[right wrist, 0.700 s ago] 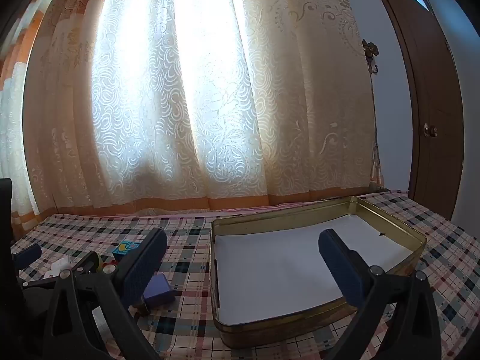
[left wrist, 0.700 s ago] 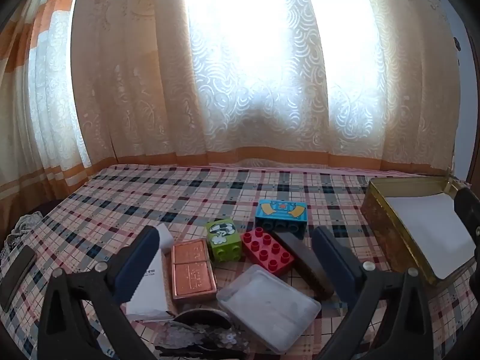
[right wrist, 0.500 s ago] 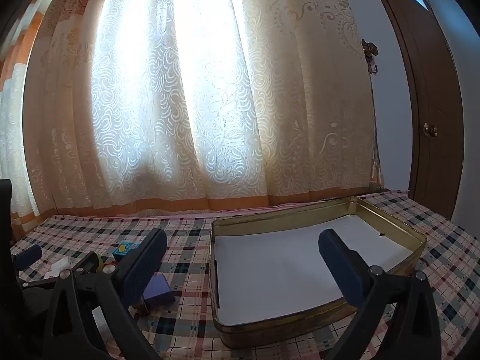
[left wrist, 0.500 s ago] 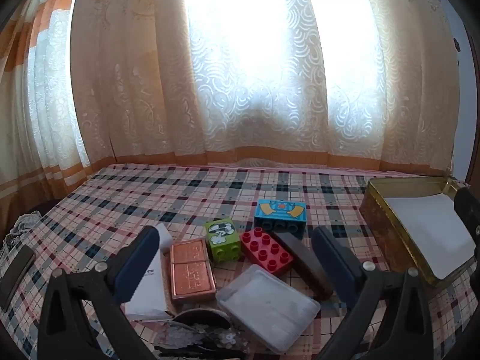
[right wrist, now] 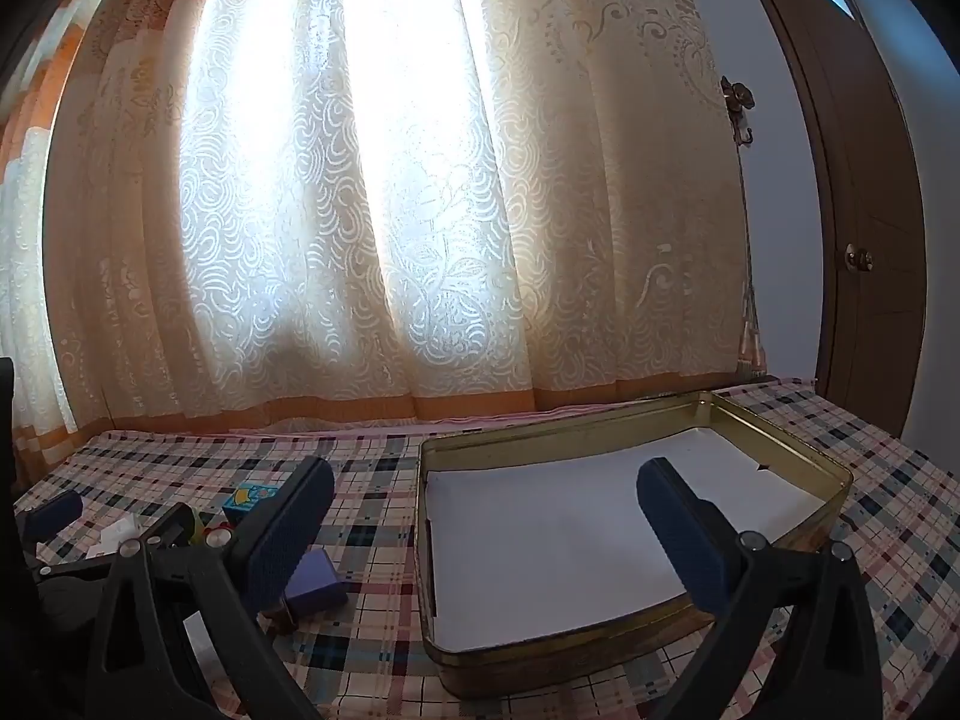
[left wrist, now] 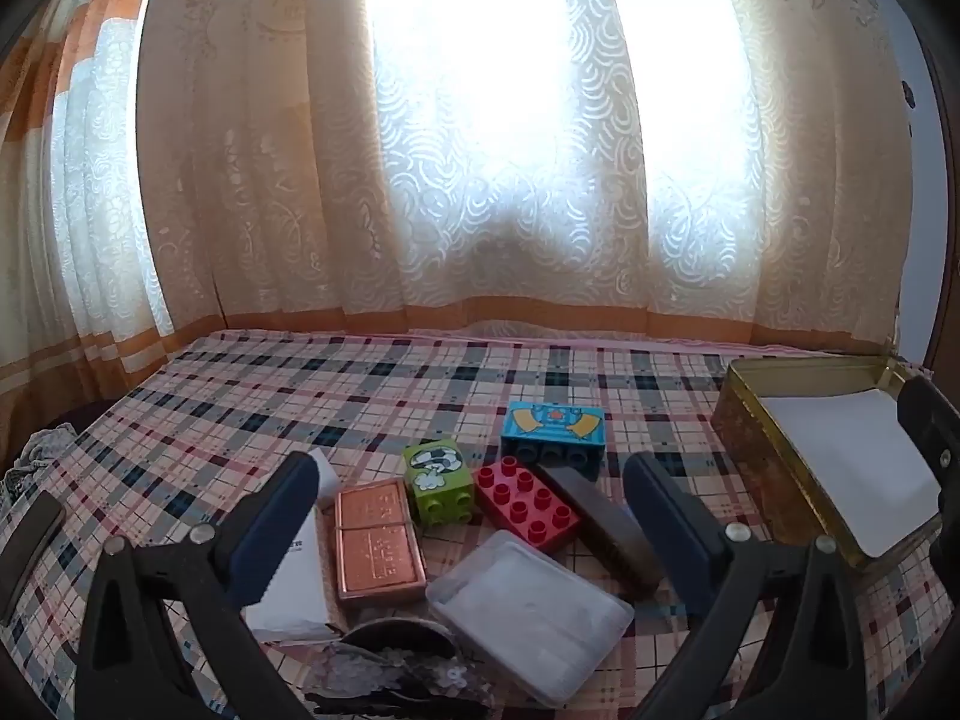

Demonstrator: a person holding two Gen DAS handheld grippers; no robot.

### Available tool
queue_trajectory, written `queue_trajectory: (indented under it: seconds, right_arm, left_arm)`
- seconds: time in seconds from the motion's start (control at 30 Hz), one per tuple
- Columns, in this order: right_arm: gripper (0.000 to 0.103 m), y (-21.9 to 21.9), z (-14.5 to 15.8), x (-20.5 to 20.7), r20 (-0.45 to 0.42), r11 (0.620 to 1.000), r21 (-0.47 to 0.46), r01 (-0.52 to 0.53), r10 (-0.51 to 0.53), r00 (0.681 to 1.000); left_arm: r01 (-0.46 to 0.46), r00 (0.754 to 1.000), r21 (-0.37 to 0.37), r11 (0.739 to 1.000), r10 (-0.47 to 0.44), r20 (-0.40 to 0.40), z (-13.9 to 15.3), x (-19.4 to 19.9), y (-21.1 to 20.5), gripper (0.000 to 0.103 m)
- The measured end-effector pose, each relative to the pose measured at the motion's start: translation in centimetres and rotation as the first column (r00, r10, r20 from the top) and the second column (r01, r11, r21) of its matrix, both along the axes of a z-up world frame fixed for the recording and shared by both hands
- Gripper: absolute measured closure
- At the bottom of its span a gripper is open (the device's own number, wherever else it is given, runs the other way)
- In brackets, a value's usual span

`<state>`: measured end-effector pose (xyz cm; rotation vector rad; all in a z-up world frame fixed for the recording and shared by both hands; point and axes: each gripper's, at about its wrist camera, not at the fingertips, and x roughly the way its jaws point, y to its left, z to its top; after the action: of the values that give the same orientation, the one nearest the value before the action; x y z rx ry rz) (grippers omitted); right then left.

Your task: Organize rigid objects

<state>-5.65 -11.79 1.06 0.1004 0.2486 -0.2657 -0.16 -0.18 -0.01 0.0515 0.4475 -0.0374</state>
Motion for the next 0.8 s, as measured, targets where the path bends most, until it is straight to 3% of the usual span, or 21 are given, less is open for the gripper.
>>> queue_trajectory:
  seconds: [0.8]
  right_arm:
    - [0.001,0.27,-0.08,0.13,0.003,1.0,0.009,0.002,-0.002,1.0]
  left_arm:
    - [-0.001,1.0,-0.006,1.0,0.001,-0.006,0.0,0.03,-0.07,0.0]
